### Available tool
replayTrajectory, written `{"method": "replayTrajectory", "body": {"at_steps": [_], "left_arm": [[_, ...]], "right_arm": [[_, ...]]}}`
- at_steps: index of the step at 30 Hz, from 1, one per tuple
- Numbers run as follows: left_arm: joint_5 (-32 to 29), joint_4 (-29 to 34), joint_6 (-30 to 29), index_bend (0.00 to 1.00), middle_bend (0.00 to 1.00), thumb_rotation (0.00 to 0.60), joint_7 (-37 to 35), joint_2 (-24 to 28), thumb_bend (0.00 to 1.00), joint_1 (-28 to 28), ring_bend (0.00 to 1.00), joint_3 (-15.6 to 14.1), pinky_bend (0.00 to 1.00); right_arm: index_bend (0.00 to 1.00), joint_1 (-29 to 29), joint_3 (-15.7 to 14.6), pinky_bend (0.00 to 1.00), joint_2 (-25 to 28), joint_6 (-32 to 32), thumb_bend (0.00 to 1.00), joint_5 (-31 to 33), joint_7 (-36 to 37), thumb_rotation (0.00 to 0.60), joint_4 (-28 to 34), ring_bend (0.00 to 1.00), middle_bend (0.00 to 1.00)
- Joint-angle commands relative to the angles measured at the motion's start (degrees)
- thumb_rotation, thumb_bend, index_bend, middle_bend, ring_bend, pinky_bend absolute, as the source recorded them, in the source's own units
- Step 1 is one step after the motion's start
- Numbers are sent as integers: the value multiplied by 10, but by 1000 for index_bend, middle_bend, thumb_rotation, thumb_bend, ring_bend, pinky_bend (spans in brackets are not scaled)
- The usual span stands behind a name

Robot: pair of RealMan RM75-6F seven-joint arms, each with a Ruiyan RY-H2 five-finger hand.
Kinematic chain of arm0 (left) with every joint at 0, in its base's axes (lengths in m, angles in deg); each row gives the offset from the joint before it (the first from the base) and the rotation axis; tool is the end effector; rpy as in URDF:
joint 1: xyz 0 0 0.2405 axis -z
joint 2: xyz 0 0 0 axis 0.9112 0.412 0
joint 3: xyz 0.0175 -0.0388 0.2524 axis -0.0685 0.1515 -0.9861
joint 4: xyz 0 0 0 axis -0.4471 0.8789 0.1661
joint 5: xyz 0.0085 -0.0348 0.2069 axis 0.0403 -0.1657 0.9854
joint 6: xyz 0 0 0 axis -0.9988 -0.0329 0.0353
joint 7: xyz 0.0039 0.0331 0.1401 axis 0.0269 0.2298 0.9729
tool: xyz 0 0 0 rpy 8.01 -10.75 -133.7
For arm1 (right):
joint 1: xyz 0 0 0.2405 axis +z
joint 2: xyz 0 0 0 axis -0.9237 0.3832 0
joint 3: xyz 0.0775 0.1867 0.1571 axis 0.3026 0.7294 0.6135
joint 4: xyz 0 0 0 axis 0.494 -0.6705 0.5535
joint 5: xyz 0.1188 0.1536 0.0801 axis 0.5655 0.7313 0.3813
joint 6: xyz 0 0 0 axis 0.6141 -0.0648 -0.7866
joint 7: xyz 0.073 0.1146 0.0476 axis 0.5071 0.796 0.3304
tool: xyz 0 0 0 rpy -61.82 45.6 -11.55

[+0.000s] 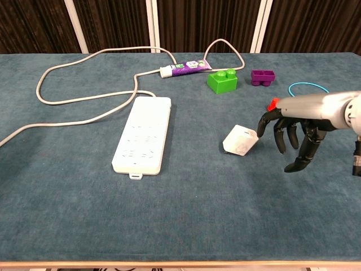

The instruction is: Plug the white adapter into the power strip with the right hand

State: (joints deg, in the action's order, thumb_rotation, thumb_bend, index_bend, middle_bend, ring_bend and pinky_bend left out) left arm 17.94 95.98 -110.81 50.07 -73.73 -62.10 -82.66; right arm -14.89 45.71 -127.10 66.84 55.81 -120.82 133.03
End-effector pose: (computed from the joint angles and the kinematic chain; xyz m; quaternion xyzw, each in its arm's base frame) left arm -0.3102 0.1798 0.1701 -0.5676 -0.3666 -0.3809 0.6311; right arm -0.1395 -0.2938 0.0162 0.7580 -0.4609 0.2058 0.4130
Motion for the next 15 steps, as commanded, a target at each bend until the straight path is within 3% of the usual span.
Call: {"method": "replayTrajectory", "body": {"at_steps": [1, 8, 15], "left_arm": [[-1, 0, 0, 125, 0, 600, 0, 0, 102, 0, 0, 0, 0], [0, 0, 1, 125, 0, 600, 3, -1, 102, 1, 0, -1, 0], [1, 1, 0, 124, 0, 600, 6, -2, 102, 0, 0, -1, 0]], "right_arm": [[247, -3, 9, 588, -1, 24, 264, -6, 1, 600, 1, 456, 449], [171, -13, 20, 347, -1, 60, 263, -15, 2, 600, -1, 224, 276], [162, -24, 29, 308, -6, 19, 263, -30, 45, 600, -24, 192, 240]]}}
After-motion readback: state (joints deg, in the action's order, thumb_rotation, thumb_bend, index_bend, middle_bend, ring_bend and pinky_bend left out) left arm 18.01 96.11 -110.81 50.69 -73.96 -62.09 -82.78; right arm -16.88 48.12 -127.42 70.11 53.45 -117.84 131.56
